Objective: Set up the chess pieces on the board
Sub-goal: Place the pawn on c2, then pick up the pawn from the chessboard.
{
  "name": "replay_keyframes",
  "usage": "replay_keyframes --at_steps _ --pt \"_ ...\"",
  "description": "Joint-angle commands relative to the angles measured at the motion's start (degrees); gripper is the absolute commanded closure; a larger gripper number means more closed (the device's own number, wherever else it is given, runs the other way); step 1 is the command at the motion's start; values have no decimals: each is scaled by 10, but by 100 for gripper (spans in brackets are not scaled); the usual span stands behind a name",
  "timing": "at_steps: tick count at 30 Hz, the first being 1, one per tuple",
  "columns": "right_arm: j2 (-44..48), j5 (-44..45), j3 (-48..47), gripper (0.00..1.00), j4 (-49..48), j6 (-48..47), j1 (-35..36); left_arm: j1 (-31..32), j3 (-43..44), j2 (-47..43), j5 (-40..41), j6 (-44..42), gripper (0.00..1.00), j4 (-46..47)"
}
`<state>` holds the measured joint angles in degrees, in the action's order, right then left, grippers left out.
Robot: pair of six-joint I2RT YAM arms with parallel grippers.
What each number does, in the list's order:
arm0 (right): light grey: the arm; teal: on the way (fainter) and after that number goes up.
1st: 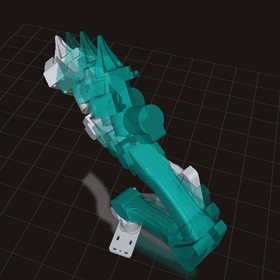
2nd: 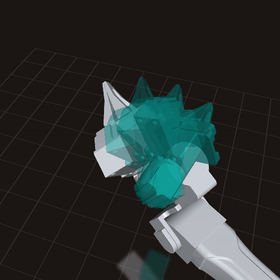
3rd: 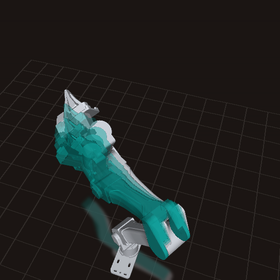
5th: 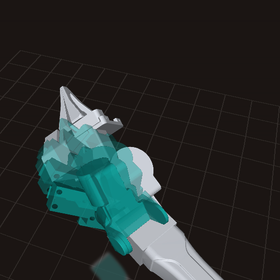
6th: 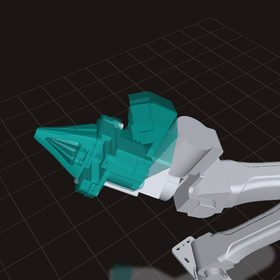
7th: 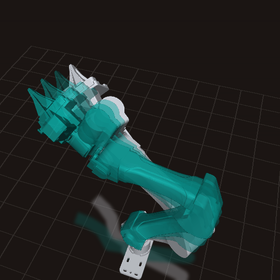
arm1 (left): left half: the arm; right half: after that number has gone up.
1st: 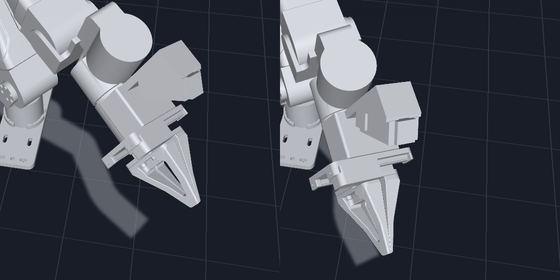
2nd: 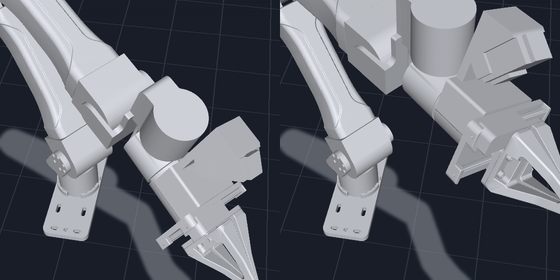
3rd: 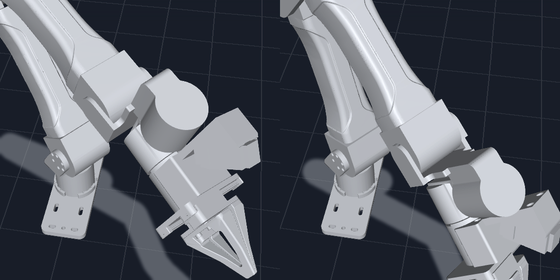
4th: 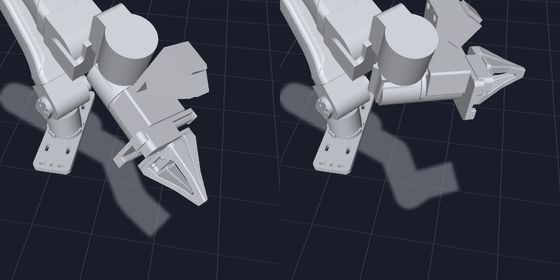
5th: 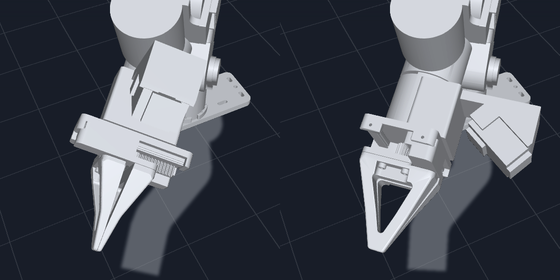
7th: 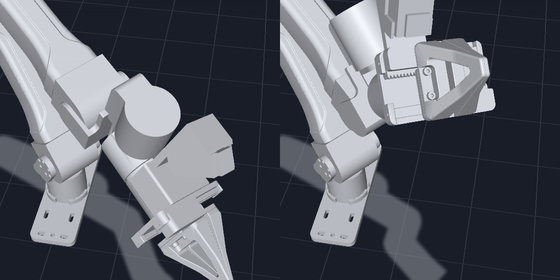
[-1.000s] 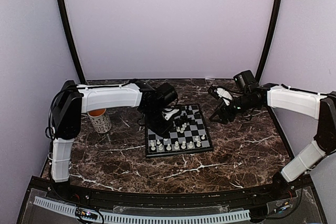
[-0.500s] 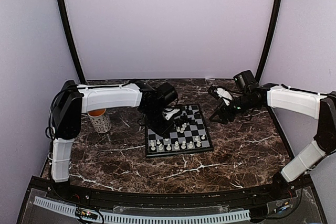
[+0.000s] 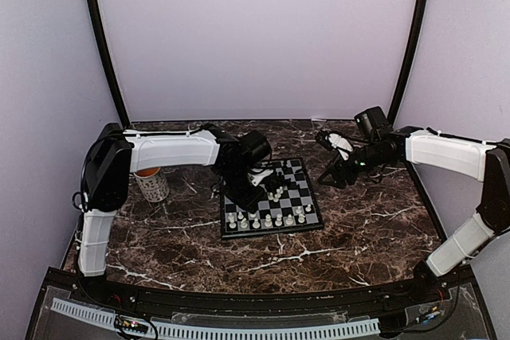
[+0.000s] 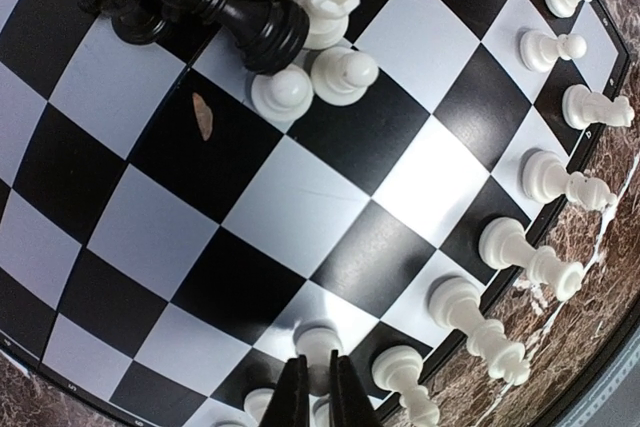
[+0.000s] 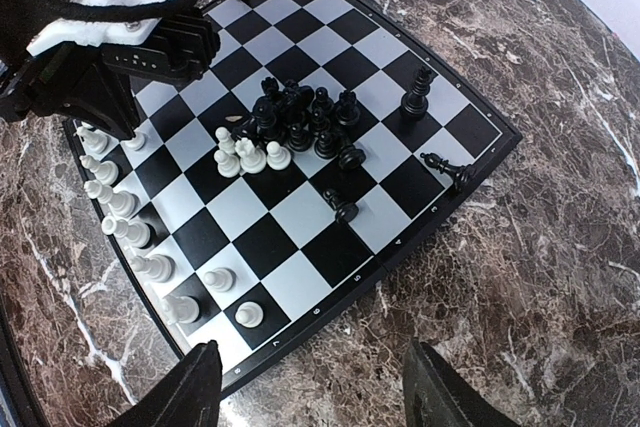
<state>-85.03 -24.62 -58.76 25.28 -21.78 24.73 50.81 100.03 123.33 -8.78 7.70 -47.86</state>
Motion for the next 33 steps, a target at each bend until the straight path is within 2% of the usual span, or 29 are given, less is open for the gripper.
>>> replay_keyframes --at_steps 1,10,14,20,33 --pt "0 -4 0 37 -10 0 -3 3 0 2 -5 -8 95 -5" --pt "-2 -5 -2 37 -7 -1 -3 3 26 1 -13 -11 83 -33" --pt "0 -6 -1 37 -6 -3 -3 2 66 -7 -12 -21 74 -52" --pt "6 -2 2 37 -7 -3 -3 3 111 -13 14 -30 66 -44" --pt "5 1 3 37 -7 -5 -3 2 151 36 62 3 68 30"
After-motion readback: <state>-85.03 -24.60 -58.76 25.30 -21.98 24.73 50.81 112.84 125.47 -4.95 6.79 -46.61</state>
